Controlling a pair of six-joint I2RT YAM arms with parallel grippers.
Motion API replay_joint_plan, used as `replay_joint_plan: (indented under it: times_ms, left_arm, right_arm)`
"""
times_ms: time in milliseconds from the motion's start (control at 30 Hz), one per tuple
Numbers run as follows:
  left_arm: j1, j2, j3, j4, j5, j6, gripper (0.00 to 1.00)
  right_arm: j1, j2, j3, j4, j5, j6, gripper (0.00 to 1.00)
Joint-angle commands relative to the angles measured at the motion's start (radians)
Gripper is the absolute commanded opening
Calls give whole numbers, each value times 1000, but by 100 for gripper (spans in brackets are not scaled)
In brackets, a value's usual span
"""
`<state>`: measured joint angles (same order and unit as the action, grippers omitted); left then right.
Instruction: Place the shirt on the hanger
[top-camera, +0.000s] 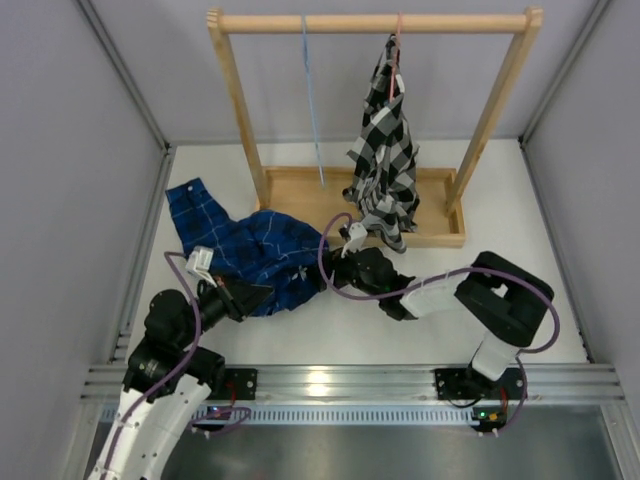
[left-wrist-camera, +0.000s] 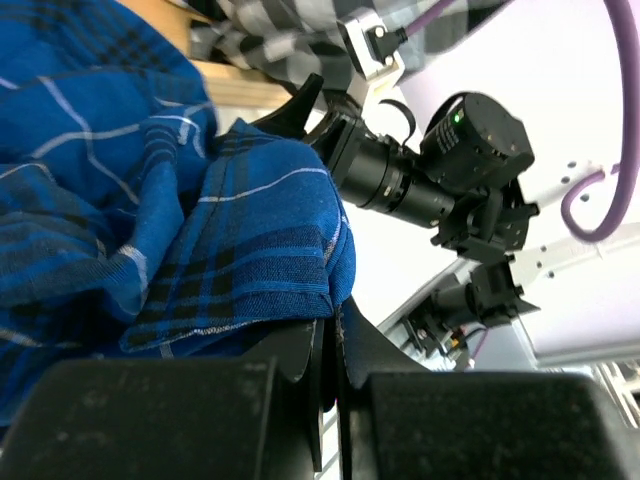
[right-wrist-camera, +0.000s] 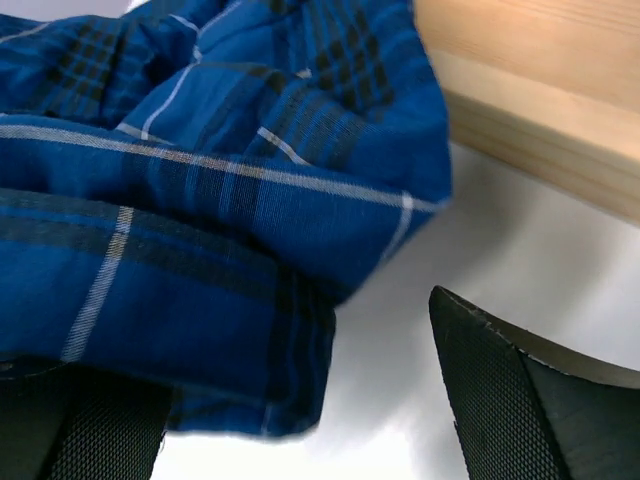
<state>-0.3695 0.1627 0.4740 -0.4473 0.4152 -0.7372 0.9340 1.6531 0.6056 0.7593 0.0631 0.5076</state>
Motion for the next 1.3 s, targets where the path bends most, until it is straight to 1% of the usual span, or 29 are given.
replay_joint_plan:
  times_ms: [0,67,100,133,167,200,233,267,300,367,400,467,500,567,667,767,800,867,900,967,1000,1033,1067,1100,1133,1167,1200,1233,1267]
  left_arm:
    - [-2,20,92,-103,-87,35,0]
    - [-2,31,120,-145,-102,45,0]
    - [-2,40,161,-159,-114,50,0]
    - [-2,44,187,-191,-130,68,0]
    - [-2,49,216,-205,-159,82,0]
    - [-3,61,250,-217,-171,102,0]
    - [-2,69,317,-229,-185,149,0]
    - [-2,78,351,-247,-197,172,0]
    - [-2,99,383,-251,-220,195,0]
    - [-3,126,465,-248,-240,239,0]
    - [-2,168,494,-243,-271,255,0]
    - [-2,227,613,-234,-265,292,0]
    - [-2,292,661,-234,-247,332,0]
    - [-2,343,786,-235,-228,363,0]
    - [0,377,844,-215,-225,397,0]
    - [-2,330,790,-145,-170,394,0]
    - [-2,321,717,-118,-146,360,0]
    - [-2,298,629,-24,-77,305,0]
    - [-2,293,541,4,-53,245,0]
    - [-2,282,442,106,34,179,0]
    - [-2,276,389,145,55,110,0]
    - [-3,265,270,186,72,72,0]
    - [-2,241,203,282,91,37,0]
    - [-2,229,139,327,115,-26,1]
    - [-2,216,18,369,122,-56,4]
    - [-2,195,-36,430,129,-76,8]
    - [-2,187,-84,438,132,-105,13]
    - [-2,176,-151,441,131,-110,25]
    - [-2,163,-173,465,129,-110,33]
  right_arm:
    - [26,65,75,224,-17,0,72]
    - [37,65,85,276,-52,8,42]
    - [46,48,83,276,-34,3,17]
    - [72,27,76,267,-4,-24,11]
    - [87,-46,68,221,35,-43,9]
    - [104,-94,56,181,125,-66,4]
    - [138,-139,57,132,164,-113,3]
    - [153,-236,63,10,190,-136,2]
    - [169,-283,101,-70,236,-179,0]
    - [201,-385,175,-243,259,-222,0]
    - [210,-410,285,-435,288,-278,0]
    - [264,-465,406,-610,375,-337,0]
    - [282,-479,518,-749,435,-365,0]
    - [328,-512,606,-869,481,-366,0]
    - [387,-544,695,-1000,501,-327,0]
    - [465,-561,747,-1074,552,-328,0]
    - [482,-559,769,-1101,611,-331,0]
    - [526,-559,839,-1188,679,-337,0]
    - [532,-559,859,-1219,739,-331,0]
    - [536,-555,888,-1308,783,-319,0]
    - [534,-555,882,-1336,816,-296,0]
    - [534,-558,860,-1350,825,-284,0]
    - [534,-578,765,-1351,830,-267,0]
    - [531,-591,704,-1329,839,-209,0]
    - [513,-605,630,-1306,830,-184,0]
    - [494,-622,511,-1293,813,-150,0]
    - [468,-627,463,-1287,760,-73,0]
    - [409,-628,415,-1278,715,-48,0]
    - [379,-636,340,-1266,674,-32,0]
